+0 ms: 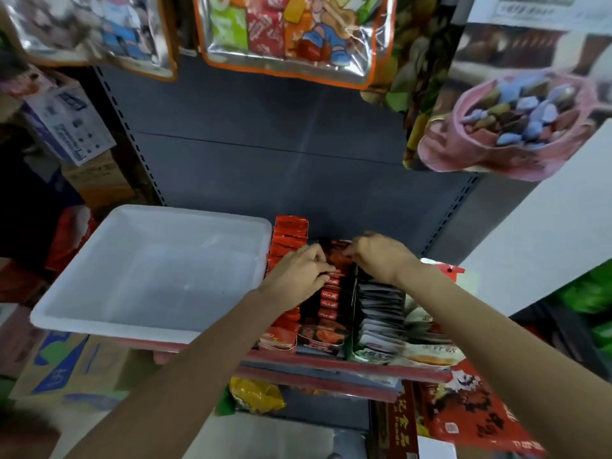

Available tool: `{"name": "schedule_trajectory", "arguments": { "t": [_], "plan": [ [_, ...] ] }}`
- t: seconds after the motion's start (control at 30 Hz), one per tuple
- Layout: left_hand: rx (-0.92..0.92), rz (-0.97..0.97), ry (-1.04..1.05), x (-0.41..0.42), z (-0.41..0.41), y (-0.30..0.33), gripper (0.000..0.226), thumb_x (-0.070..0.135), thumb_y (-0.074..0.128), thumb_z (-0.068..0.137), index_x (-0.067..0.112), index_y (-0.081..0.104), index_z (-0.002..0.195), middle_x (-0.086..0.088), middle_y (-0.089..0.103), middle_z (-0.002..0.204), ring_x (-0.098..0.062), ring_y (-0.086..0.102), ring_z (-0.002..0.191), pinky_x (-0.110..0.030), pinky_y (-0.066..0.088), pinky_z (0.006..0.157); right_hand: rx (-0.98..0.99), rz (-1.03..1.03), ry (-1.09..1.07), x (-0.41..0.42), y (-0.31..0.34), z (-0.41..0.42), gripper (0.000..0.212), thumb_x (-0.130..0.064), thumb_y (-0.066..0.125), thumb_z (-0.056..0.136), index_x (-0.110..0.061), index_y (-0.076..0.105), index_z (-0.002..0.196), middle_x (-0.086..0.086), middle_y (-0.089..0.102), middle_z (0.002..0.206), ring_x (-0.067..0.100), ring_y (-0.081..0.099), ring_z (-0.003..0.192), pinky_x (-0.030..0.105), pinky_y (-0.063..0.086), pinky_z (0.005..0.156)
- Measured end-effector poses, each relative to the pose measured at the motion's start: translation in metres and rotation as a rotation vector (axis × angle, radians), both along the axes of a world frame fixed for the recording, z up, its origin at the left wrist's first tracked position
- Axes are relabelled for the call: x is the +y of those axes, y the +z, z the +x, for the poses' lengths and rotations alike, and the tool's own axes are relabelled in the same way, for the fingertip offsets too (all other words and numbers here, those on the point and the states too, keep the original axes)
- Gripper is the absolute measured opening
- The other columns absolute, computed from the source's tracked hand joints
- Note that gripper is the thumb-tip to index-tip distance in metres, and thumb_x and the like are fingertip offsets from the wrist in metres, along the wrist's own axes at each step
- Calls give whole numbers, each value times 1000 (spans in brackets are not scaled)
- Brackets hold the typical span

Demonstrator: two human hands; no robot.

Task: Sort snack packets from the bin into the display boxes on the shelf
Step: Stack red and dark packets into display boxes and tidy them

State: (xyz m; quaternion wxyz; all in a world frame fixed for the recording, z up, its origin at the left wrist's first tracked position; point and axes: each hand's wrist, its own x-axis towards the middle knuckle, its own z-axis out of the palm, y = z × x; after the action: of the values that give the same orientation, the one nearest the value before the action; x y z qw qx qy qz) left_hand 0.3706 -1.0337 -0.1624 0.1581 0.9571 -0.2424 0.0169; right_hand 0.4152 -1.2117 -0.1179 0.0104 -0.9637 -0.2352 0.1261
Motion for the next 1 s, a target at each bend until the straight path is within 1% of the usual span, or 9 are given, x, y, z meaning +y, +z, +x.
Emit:
{"name": "schedule_trajectory", "arguments": {
  "t": [0.1, 0.17, 0.3, 0.4, 0.47, 0.63, 0.77, 0.87, 1.0],
  "plan": [
    [-161, 5, -11, 1, -2, -9, 26, 19, 70, 83, 18, 71, 109, -9, 53, 130, -28, 47, 125, -44, 44, 100, 22, -39, 83, -7, -17, 6, 40, -11, 45, 89, -27, 59, 123, 8, 57, 121, 30, 56, 107, 39, 49, 90],
    [-219, 6, -24, 2, -3, -14, 25, 15, 76, 76, 17, 74, 101, -13, 49, 137, -30, 44, 130, -47, 42, 104, -5, -57, 129, -12, -21, 6, 41, -9, 45, 88, -20, 57, 126, 5, 54, 129, 25, 52, 114, 37, 45, 95],
    [-171, 20, -33, 1, -3, -9, 27, 17, 64, 88, 15, 68, 115, -8, 42, 146, -23, 39, 135, -31, 23, 113, -35, 58, 221, -20, -12, 1, 41, -11, 46, 95, -23, 53, 133, -4, 34, 149, 17, 30, 135, 27, 28, 109],
    [-75, 75, -45, -3, -4, -4, 27, 19, 53, 95, 14, 64, 119, -4, 61, 127, -20, 56, 118, -30, 32, 105, -149, 172, 63, -24, -8, 6, 48, -15, 46, 95, -22, 39, 142, 3, 30, 150, 24, 30, 135, 35, 32, 108],
    [-67, 84, -37, -4, -7, -5, 25, 22, 50, 96, 16, 64, 117, 0, 65, 118, -17, 60, 106, -30, 36, 97, -81, 134, -42, -23, -8, 11, 50, -20, 45, 97, -22, 32, 145, 8, 39, 144, 29, 39, 130, 40, 40, 102],
    [-78, 113, -53, -6, -12, -3, 23, 24, 47, 97, 18, 64, 111, 5, 69, 109, -15, 64, 94, -27, 34, 90, 40, 200, -74, -13, -11, 24, 32, -12, 41, 96, -25, 64, 114, 9, 67, 106, 27, 62, 96, 38, 52, 82],
    [-59, 135, -38, -3, -20, -2, 13, 24, 48, 97, 15, 55, 103, 1, 69, 86, -18, 63, 77, -27, 35, 89, 26, 280, -86, -11, -17, 22, 32, -9, 41, 93, -27, 65, 103, 6, 70, 92, 24, 65, 80, 38, 53, 73],
    [-45, 143, -3, -2, -21, -3, 17, 27, 49, 96, 15, 55, 107, -1, 68, 84, -21, 62, 78, -28, 36, 91, -94, 330, -1, -8, -22, 11, 23, -8, 46, 93, -18, 61, 107, 4, 65, 104, 26, 60, 94, 35, 49, 76],
    [-14, 186, -26, -1, -22, -3, 29, 34, 49, 96, 18, 63, 116, -1, 71, 96, -19, 64, 88, -29, 37, 96, -189, 234, 106, -4, -24, 3, 26, -26, 54, 93, -17, 61, 116, -1, 54, 122, 19, 50, 113, 32, 40, 92]
  ]
}}
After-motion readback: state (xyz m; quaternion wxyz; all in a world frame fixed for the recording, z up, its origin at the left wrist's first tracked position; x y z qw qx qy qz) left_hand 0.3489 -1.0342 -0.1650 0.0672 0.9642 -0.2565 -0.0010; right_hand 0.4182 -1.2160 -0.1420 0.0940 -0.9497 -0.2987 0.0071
